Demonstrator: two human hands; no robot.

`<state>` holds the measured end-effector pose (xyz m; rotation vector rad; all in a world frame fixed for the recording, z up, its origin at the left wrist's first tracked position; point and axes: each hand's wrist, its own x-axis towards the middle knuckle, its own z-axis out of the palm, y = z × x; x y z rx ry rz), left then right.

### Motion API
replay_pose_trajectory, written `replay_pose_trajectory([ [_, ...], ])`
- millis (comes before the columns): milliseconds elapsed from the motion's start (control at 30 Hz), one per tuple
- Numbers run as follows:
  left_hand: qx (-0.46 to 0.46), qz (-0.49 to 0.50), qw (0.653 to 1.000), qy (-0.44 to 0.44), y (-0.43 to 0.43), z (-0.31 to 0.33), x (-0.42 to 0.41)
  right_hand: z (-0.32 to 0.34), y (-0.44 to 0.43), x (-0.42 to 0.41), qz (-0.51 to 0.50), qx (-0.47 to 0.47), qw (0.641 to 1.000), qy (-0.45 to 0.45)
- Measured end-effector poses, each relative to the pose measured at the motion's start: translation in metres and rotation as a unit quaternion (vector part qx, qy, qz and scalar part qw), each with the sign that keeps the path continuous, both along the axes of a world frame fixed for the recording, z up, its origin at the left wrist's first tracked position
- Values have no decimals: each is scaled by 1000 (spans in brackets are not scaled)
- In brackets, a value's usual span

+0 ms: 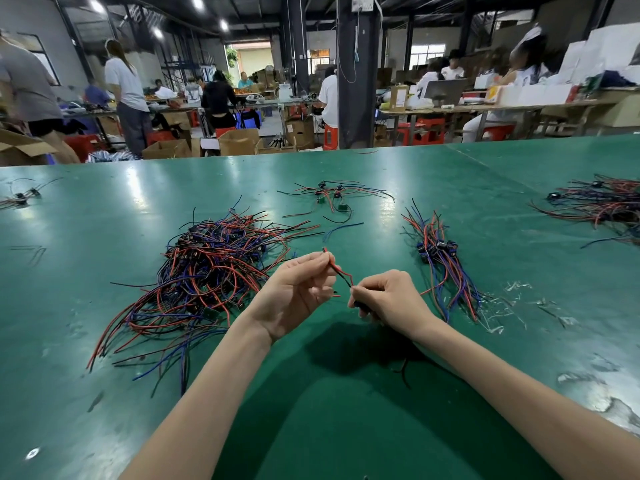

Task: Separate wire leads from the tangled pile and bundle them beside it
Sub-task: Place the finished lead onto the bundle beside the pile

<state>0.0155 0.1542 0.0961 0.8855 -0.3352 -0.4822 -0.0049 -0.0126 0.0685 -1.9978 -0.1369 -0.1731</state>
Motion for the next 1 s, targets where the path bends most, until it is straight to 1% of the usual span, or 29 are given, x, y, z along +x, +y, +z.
replay_pose_trajectory([
  [33,-4,19,1000,14,2,1,2,0,0,0,-3,0,1000,3],
  [100,-2,98,993,59,9,1,10,0,-2,0,-6,1,1000,10],
  [167,21,206,974,92,18,-1,20,1,-2,0,2,14,1000,23],
  [233,62,297,949,87,23,-8,27,3,-1,-2,25,42,998,41],
  [300,132,364,920,53,24,-16,30,5,3,-4,54,55,995,58],
  [433,276,447,848,-70,22,-25,32,9,5,-8,96,75,989,87],
  [500,314,472,815,-117,22,-26,33,11,4,-8,100,87,987,93],
  [533,321,477,808,-128,22,-26,33,11,4,-8,100,90,986,96],
  [633,316,476,811,-126,22,-27,34,11,3,-8,100,88,986,105],
  [833,240,456,853,-84,21,-22,33,12,2,-9,125,80,981,126],
  [1000,204,451,866,-74,19,-18,31,12,4,-9,140,78,977,141],
])
